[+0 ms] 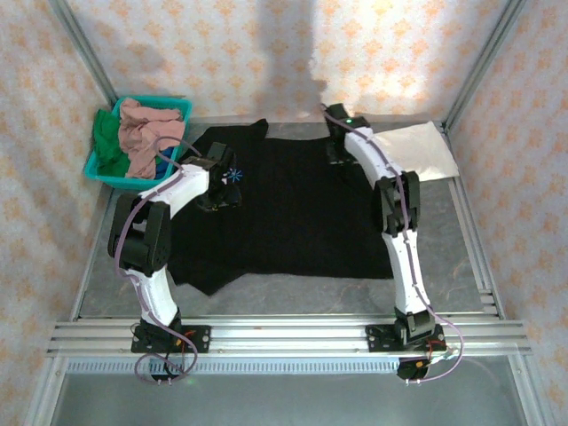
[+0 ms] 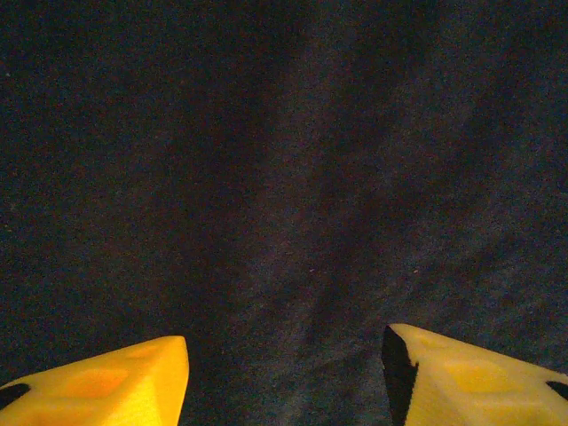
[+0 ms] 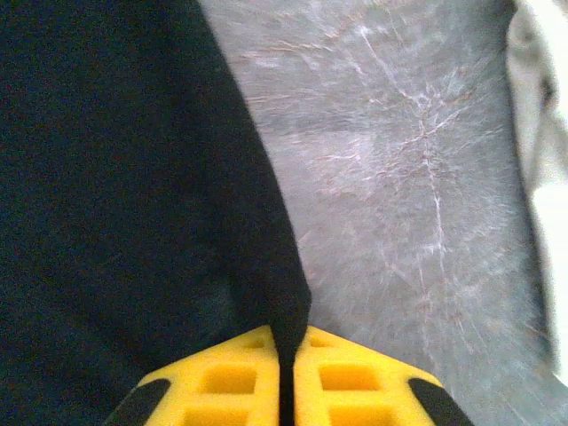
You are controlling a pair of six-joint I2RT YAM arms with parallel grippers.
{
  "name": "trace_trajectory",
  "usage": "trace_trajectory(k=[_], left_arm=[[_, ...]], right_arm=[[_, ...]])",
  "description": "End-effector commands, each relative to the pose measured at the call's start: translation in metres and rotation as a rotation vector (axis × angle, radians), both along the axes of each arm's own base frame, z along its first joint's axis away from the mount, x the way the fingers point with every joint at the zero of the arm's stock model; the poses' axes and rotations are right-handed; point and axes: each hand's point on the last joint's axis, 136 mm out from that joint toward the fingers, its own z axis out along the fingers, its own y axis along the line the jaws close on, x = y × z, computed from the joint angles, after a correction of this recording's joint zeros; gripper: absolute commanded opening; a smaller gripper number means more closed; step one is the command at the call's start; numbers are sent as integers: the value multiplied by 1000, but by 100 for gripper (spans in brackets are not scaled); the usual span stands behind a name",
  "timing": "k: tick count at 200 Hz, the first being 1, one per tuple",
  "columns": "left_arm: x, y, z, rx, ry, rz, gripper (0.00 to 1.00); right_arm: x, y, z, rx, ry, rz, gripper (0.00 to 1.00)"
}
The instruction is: Fold and stack the t-shirts
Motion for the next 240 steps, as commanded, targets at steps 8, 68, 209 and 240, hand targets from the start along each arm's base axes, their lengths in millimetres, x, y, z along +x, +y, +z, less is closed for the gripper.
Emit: trace_trajectory(k=[8,68,209,240], left_arm=[[-1,12,15,43,-9,1,61],[-6,20,8,62,22,8,61],[-5,18,-5,44,55,-1,61],[-6,20,-4,43,54,0,61]], right_arm=[[-37,32,25,-183,-77,40,22],[-120,105,17,116,43,179,44],[2,-12,-42,323,66,-210,50],[-3,-13,-53,321,94,-219,50]])
